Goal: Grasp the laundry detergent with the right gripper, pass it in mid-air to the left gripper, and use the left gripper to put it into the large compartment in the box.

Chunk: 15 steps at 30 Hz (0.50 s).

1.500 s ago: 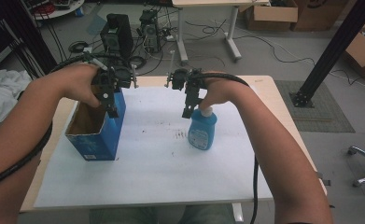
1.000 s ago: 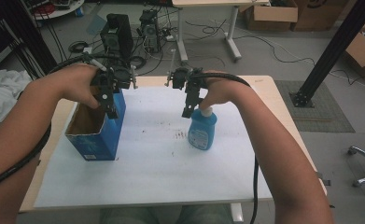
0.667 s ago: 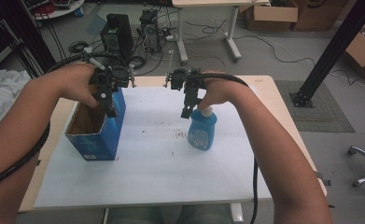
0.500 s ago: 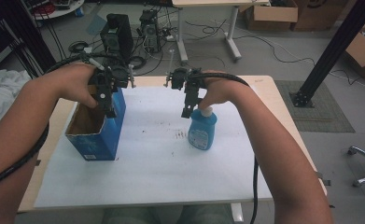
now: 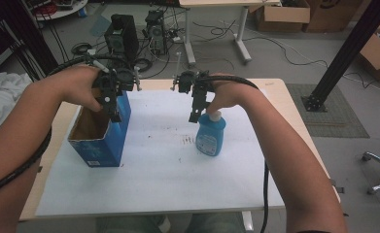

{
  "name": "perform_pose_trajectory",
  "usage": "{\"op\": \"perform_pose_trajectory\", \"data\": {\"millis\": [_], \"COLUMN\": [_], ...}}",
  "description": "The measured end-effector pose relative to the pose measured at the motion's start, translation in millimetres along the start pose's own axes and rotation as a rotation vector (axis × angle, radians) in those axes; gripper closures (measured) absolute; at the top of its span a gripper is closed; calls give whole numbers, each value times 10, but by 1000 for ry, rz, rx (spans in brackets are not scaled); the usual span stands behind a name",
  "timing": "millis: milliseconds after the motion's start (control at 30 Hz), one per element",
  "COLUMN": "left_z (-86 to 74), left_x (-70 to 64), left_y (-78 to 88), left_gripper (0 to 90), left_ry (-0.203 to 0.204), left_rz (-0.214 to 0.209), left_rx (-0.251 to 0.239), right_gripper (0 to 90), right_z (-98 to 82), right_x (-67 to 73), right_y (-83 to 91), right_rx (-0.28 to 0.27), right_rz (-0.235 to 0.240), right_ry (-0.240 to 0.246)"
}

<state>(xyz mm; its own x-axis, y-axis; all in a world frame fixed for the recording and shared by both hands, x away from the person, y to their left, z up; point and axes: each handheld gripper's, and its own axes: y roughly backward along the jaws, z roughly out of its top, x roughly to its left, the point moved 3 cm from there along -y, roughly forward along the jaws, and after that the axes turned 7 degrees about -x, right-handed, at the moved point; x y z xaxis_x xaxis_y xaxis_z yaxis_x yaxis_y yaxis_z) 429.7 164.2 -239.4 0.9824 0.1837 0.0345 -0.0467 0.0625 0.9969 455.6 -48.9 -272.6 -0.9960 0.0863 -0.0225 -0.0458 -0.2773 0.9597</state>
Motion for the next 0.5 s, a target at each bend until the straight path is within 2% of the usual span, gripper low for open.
{"op": "perform_pose_trajectory", "data": {"millis": [267,467,500], "left_z": [10,-1,-7], "left_x": [-36,-52,-54], "left_y": [26,75,78], "left_gripper": [1,1,1], "left_ry": [-1,0,3], "left_rz": [6,15,18], "left_rx": [1,-3,-6], "right_gripper": [0,0,0], "right_z": [14,-10,-33], "right_x": [34,41,36], "right_y": [86,215,263], "right_rx": [-31,-113,-148], "right_rz": [-6,-16,-21], "right_ry": [6,5,0]}}
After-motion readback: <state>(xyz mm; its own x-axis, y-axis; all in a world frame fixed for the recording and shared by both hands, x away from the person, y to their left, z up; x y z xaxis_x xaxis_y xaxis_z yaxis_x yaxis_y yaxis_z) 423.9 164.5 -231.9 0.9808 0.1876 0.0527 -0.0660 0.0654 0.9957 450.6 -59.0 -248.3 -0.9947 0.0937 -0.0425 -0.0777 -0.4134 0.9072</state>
